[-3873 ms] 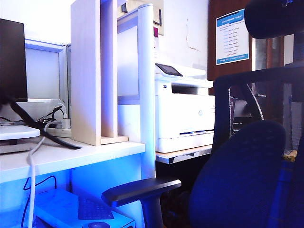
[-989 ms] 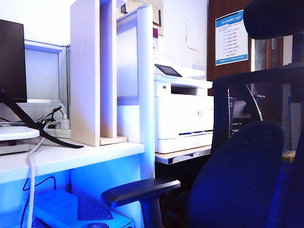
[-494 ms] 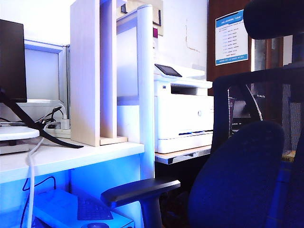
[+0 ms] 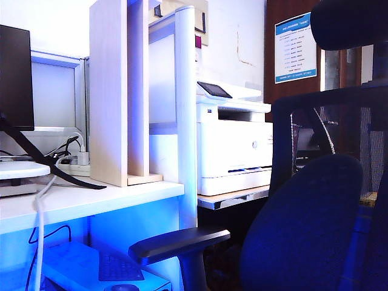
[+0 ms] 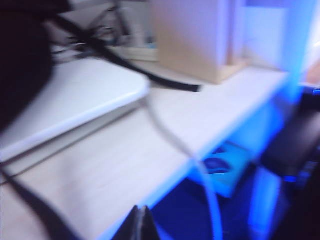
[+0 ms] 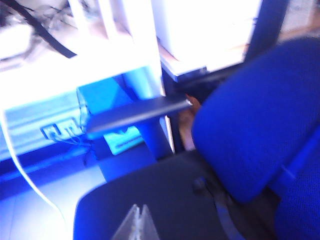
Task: Grab the backpack from the chair and place it on the desk.
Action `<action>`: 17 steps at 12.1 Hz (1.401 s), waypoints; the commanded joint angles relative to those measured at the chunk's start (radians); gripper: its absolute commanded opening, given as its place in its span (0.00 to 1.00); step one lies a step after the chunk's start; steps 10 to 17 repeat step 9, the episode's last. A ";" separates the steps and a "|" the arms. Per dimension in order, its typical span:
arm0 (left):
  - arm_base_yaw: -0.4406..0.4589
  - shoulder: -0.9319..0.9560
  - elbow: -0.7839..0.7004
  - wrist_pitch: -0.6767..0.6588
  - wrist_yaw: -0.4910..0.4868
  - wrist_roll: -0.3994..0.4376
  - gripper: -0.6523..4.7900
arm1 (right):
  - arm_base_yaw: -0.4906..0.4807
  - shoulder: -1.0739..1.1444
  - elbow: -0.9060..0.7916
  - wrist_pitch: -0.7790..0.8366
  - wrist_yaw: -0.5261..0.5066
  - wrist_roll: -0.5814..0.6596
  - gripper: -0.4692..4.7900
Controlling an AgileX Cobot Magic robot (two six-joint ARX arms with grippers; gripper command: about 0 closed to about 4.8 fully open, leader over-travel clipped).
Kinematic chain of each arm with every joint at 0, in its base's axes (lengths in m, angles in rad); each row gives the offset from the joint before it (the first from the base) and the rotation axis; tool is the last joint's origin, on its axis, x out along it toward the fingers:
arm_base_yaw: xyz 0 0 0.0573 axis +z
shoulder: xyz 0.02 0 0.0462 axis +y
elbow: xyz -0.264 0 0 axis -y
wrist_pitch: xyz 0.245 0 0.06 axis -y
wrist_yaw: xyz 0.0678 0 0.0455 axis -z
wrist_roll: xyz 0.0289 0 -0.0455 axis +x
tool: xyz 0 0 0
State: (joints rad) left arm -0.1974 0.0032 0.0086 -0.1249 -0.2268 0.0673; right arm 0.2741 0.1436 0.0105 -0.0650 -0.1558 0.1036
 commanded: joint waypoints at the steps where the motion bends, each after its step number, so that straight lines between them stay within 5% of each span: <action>1: 0.000 0.000 -0.002 -0.021 -0.039 -0.023 0.11 | 0.007 0.000 0.000 0.008 0.023 -0.003 0.07; 17: 0.000 0.000 -0.002 -0.035 0.006 -0.049 0.11 | 0.007 0.000 0.000 -0.016 0.023 -0.003 0.07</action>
